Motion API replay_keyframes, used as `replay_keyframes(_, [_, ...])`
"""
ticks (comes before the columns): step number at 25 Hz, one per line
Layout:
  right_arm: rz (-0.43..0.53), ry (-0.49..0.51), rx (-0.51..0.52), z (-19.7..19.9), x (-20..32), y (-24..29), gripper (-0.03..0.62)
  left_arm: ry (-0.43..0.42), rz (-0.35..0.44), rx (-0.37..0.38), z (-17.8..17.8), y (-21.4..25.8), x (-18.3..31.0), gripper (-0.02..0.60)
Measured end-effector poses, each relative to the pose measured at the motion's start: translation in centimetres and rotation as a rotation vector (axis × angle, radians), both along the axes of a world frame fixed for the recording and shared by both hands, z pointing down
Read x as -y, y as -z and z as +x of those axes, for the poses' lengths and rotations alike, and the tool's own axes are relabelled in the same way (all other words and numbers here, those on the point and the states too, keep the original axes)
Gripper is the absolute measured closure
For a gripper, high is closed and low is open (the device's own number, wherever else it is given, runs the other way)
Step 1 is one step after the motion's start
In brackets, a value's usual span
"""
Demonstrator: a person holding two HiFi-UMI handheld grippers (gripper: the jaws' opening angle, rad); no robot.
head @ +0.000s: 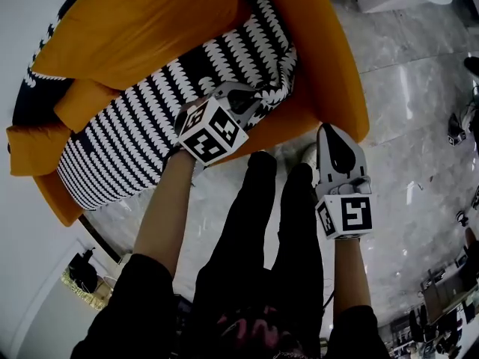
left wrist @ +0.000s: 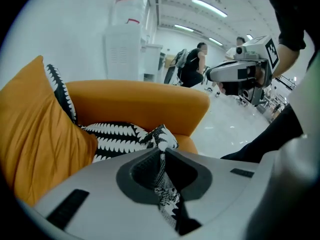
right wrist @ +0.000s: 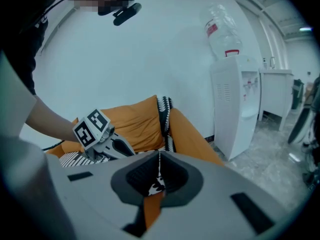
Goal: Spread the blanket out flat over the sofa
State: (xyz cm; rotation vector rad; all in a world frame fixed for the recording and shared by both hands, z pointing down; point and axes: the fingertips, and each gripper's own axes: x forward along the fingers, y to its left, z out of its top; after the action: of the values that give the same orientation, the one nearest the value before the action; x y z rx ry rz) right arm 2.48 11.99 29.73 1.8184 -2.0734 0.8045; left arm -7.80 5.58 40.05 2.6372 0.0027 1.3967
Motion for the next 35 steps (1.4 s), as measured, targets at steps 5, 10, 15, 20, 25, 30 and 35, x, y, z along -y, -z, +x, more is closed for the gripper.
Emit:
replay_keyframes(5, [0.000, -0.004, 0.005, 1.0, -2.1, -0.3, 0.572, -0.037, -0.020, 0.007, 1.7, -0.1, -3.5, 0.545])
replay_keyframes(10, [0.013, -0.054, 0.019, 2.6, -3.4, -0.4, 0.572, -0.069, -0.046, 0.004, 3.7, -0.7, -6.0, 0.545])
replay_keyframes(15, [0.019, -0.114, 0.045, 6.5, -6.5, -1.1, 0.572, -0.118, -0.054, 0.031, 7.7, -1.5, -9.3, 0.545])
replay_keyframes(20, [0.013, -0.145, 0.041, 9.3, -8.6, 0.4, 0.572, -0.143, -0.069, 0.033, 10.3, 0.0, -12.2, 0.545])
replay_keyframes(25, [0.014, -0.162, 0.043, 10.7, -11.1, -1.0, 0.572, -0.169, -0.083, 0.058, 11.3, -2.0, -15.2, 0.545])
replay_keyframes(30, [0.000, -0.193, 0.056, 12.5, -13.2, -2.3, 0.572, -0.186, -0.082, 0.077, 13.0, -3.4, -16.5, 0.545])
replay_keyframes(35, [-0.013, -0.204, 0.061, 12.2, -14.1, -3.1, 0.572, -0.169, -0.090, 0.076, 13.1, -4.3, -16.8, 0.545])
